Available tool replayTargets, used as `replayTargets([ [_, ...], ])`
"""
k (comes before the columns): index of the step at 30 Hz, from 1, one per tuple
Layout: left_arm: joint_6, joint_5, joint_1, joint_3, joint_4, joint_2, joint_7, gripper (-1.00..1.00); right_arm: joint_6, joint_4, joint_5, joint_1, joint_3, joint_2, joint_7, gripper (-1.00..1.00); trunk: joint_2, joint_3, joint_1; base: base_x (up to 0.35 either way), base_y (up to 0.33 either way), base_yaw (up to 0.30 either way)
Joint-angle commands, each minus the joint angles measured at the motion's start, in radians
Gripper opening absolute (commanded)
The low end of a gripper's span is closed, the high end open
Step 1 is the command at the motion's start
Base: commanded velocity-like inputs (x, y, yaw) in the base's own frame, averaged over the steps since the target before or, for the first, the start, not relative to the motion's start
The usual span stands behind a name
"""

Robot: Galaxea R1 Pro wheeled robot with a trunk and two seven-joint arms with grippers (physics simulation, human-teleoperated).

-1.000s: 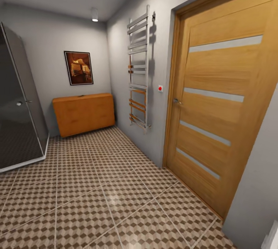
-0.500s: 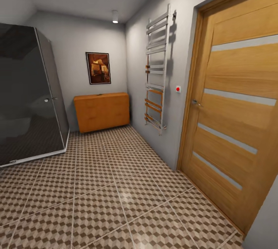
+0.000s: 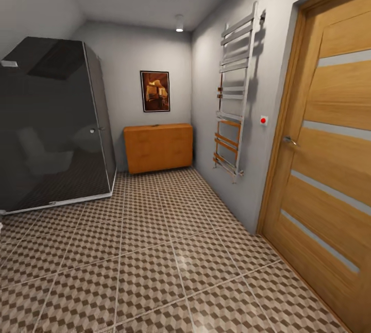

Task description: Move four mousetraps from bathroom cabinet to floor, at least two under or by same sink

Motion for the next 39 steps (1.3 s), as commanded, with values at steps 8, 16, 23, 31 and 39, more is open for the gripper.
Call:
replayTargets([
  [8,-0.003,0.021,0.000,-0.008,0.001,-0.001,0.003,1.00,-0.006,0.003,-0.006,-0.001,0.007,0.001,-0.002,1.00,-0.001,-0.001,0.000,0.000,0.000,0.278],
  [16,-0.003,0.026,0.000,-0.008,0.001,-0.001,0.003,1.00,-0.006,0.003,-0.006,-0.002,0.007,0.000,-0.002,1.00,-0.001,-0.001,0.000,0.000,0.000,0.278],
  [23,-0.002,0.027,0.000,-0.008,0.001,-0.001,0.003,1.00,-0.006,0.003,-0.006,-0.001,0.007,0.000,-0.002,1.00,-0.001,-0.001,0.000,0.067,0.000,0.254],
  [31,0.002,0.028,0.000,-0.007,0.001,0.001,0.003,1.00,-0.007,0.003,-0.006,-0.001,0.007,0.000,-0.003,1.00,-0.001,-0.001,0.000,0.255,0.000,0.075],
  [39,0.004,0.029,0.000,-0.007,0.001,0.001,0.003,1.00,-0.009,0.002,-0.008,-0.002,0.007,-0.001,-0.013,1.00,-0.001,-0.001,0.000,0.312,0.000,0.013],
])
